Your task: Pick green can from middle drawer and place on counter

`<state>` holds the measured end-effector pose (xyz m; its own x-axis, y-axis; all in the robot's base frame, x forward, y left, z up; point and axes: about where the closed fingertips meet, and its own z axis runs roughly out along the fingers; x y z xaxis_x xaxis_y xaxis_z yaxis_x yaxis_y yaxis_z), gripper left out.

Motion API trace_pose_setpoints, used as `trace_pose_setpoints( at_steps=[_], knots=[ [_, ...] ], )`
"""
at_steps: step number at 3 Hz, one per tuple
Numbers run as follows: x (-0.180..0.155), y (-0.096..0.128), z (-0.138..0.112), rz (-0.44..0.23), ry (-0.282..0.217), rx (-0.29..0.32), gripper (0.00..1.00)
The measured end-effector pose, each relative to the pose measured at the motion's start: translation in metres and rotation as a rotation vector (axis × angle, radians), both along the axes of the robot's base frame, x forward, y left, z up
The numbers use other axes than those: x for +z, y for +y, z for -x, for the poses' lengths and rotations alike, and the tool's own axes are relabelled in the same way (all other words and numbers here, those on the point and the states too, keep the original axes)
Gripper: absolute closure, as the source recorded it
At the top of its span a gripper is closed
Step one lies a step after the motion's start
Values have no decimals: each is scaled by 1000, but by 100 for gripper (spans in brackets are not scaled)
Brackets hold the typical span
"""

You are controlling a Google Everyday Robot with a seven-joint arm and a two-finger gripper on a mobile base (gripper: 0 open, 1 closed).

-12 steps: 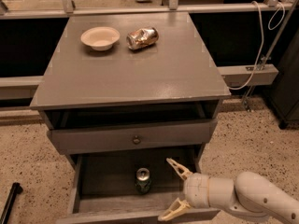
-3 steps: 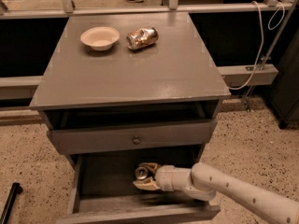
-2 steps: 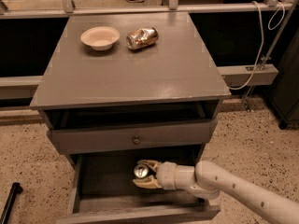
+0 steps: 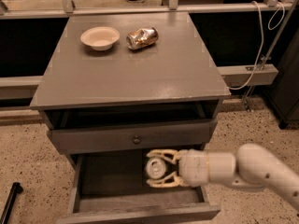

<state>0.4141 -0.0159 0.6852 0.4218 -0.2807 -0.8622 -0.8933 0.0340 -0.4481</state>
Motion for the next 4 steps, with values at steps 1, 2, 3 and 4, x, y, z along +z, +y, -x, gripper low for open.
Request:
trace_pose_setpoints(
  at_steps=[1, 2, 3, 4],
  knots=[
    [67, -31, -5, 43, -7, 31, 100],
    [148, -72, -26, 32, 98, 66, 100],
    [146, -71, -26, 33, 99, 65, 100],
    [166, -37, -48, 101, 124, 106, 100]
  ],
)
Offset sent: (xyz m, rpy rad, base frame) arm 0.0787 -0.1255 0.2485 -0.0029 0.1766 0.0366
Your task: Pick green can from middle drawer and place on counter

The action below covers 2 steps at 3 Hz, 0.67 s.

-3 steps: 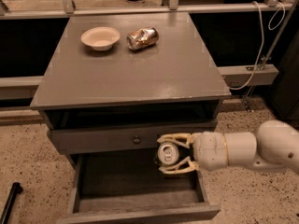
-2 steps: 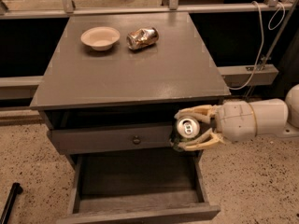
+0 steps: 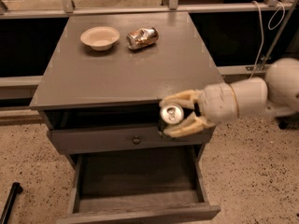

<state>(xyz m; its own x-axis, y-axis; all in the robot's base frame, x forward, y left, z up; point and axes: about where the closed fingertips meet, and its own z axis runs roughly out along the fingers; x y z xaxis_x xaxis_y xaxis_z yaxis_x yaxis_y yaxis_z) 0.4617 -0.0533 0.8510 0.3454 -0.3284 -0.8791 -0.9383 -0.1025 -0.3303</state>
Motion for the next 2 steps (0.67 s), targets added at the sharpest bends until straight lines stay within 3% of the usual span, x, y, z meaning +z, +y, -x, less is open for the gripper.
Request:
trace_pose_setpoints(
  at_steps=[1, 2],
  knots=[
    [37, 40, -33, 67, 36, 45, 100],
    [69, 79, -77, 37, 88, 42, 100]
  ],
)
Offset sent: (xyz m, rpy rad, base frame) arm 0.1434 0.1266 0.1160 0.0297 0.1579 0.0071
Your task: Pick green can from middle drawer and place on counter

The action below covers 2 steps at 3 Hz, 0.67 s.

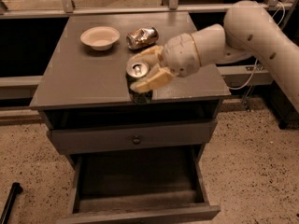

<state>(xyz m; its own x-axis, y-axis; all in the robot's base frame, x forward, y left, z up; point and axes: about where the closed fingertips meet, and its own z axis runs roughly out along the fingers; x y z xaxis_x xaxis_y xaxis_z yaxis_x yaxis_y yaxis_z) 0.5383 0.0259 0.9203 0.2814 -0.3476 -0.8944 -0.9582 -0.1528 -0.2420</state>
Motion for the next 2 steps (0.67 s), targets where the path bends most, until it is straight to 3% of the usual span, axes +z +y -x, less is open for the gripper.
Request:
trace_pose_setpoints(
  at_steps=[1, 2],
  knots=[
    [42, 16, -28, -94, 44, -160, 100],
    [45, -28, -53, -115, 80, -410, 100]
  ],
)
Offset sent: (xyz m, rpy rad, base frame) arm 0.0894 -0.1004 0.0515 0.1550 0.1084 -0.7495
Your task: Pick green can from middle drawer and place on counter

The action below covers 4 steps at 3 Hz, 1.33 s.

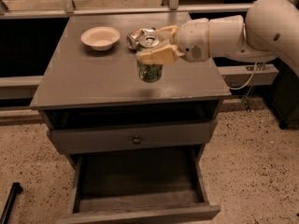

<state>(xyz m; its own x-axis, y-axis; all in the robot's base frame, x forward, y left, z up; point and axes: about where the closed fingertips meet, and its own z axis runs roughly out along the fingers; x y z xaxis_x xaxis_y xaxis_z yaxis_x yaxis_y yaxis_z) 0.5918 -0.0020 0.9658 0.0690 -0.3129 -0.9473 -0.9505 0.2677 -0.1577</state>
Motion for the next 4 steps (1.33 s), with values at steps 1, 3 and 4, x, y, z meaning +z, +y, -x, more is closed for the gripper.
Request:
trace_pose_setpoints(
  at_steps=[1, 3, 4],
  knots=[
    [-15, -47, -20, -13, 65, -173, 100],
    [-53, -56, -61, -74, 130, -224, 57],
    [-55, -56, -61, -76, 135, -223, 26]
  ],
)
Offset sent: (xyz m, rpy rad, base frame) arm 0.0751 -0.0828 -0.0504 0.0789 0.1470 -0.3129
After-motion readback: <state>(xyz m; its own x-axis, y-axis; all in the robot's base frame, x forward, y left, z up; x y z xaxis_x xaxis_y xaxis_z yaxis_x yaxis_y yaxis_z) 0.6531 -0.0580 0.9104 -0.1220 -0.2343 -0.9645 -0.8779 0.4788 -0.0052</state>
